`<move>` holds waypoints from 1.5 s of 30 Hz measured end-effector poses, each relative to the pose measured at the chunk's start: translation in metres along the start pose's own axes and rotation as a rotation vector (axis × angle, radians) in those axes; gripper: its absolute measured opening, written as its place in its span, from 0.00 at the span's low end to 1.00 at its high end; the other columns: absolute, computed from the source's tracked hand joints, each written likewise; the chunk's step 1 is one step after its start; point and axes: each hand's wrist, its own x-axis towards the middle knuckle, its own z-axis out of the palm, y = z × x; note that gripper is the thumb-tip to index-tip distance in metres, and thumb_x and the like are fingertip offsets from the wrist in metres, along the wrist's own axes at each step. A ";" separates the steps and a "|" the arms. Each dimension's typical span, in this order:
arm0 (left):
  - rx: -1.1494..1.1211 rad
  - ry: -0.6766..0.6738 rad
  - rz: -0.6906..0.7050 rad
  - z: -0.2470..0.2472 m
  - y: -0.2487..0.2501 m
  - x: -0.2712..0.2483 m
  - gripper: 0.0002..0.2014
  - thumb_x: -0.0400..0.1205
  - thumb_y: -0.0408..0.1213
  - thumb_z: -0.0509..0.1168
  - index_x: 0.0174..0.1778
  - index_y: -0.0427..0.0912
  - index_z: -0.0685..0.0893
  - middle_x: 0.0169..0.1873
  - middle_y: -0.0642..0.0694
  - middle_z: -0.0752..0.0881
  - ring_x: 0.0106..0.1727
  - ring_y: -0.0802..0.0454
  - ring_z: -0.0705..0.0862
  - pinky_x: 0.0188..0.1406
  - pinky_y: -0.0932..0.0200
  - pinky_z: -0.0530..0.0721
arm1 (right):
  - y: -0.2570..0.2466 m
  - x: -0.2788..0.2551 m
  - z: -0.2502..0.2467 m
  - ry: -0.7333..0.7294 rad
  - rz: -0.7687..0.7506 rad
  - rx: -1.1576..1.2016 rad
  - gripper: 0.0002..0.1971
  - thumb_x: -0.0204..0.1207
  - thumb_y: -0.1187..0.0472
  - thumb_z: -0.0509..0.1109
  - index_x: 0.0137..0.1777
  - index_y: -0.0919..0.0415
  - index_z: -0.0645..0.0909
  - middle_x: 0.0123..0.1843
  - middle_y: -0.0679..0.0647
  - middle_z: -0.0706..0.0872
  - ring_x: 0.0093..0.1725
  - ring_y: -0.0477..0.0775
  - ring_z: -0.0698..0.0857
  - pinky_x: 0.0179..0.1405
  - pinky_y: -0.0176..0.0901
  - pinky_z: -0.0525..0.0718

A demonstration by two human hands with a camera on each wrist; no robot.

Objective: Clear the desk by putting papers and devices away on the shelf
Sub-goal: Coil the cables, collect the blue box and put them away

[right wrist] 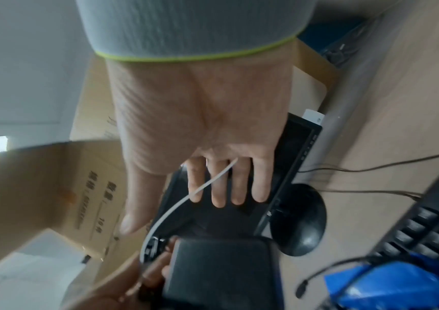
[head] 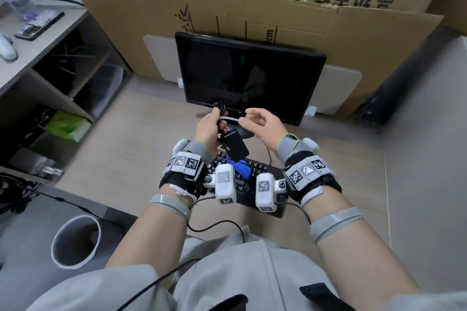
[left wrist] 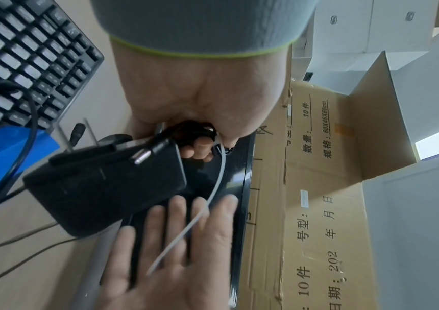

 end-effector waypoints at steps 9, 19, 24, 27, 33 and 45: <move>-0.121 0.040 0.033 -0.065 0.006 0.018 0.17 0.88 0.46 0.59 0.36 0.41 0.75 0.26 0.46 0.79 0.29 0.51 0.79 0.34 0.56 0.80 | 0.017 0.015 0.072 -0.277 0.210 -0.043 0.31 0.64 0.67 0.84 0.68 0.63 0.79 0.53 0.59 0.88 0.47 0.55 0.88 0.44 0.50 0.92; 0.133 -0.071 -0.222 -0.133 -0.002 0.062 0.07 0.79 0.37 0.74 0.46 0.41 0.82 0.46 0.37 0.88 0.48 0.42 0.84 0.57 0.40 0.86 | 0.048 0.059 0.108 0.116 0.285 -0.007 0.19 0.72 0.58 0.79 0.62 0.57 0.84 0.60 0.54 0.86 0.62 0.50 0.83 0.58 0.33 0.79; 0.090 -0.016 -0.273 -0.150 -0.019 0.079 0.06 0.81 0.34 0.70 0.45 0.41 0.78 0.32 0.47 0.88 0.29 0.55 0.88 0.36 0.56 0.90 | 0.125 0.049 0.099 0.173 0.620 -0.502 0.41 0.51 0.48 0.85 0.69 0.46 0.75 0.66 0.52 0.81 0.66 0.57 0.78 0.70 0.54 0.77; 0.098 0.018 -0.300 -0.159 -0.031 0.072 0.06 0.83 0.31 0.68 0.43 0.41 0.77 0.24 0.50 0.85 0.20 0.62 0.83 0.21 0.65 0.84 | 0.141 0.034 0.103 0.268 0.667 -0.493 0.28 0.64 0.59 0.82 0.66 0.53 0.81 0.61 0.54 0.88 0.58 0.59 0.86 0.61 0.41 0.79; 0.046 0.186 -0.309 -0.196 -0.043 0.062 0.06 0.81 0.34 0.70 0.44 0.43 0.78 0.28 0.49 0.87 0.29 0.55 0.85 0.34 0.57 0.89 | 0.136 0.056 0.116 0.363 0.784 -0.356 0.24 0.73 0.49 0.76 0.57 0.71 0.82 0.48 0.64 0.87 0.38 0.66 0.90 0.50 0.60 0.89; -0.108 0.327 -0.202 -0.343 0.032 0.081 0.08 0.81 0.35 0.68 0.55 0.40 0.83 0.36 0.47 0.84 0.32 0.54 0.85 0.33 0.61 0.88 | 0.038 0.108 0.309 0.005 0.540 -0.119 0.24 0.70 0.65 0.74 0.64 0.56 0.72 0.57 0.60 0.82 0.34 0.55 0.88 0.32 0.53 0.91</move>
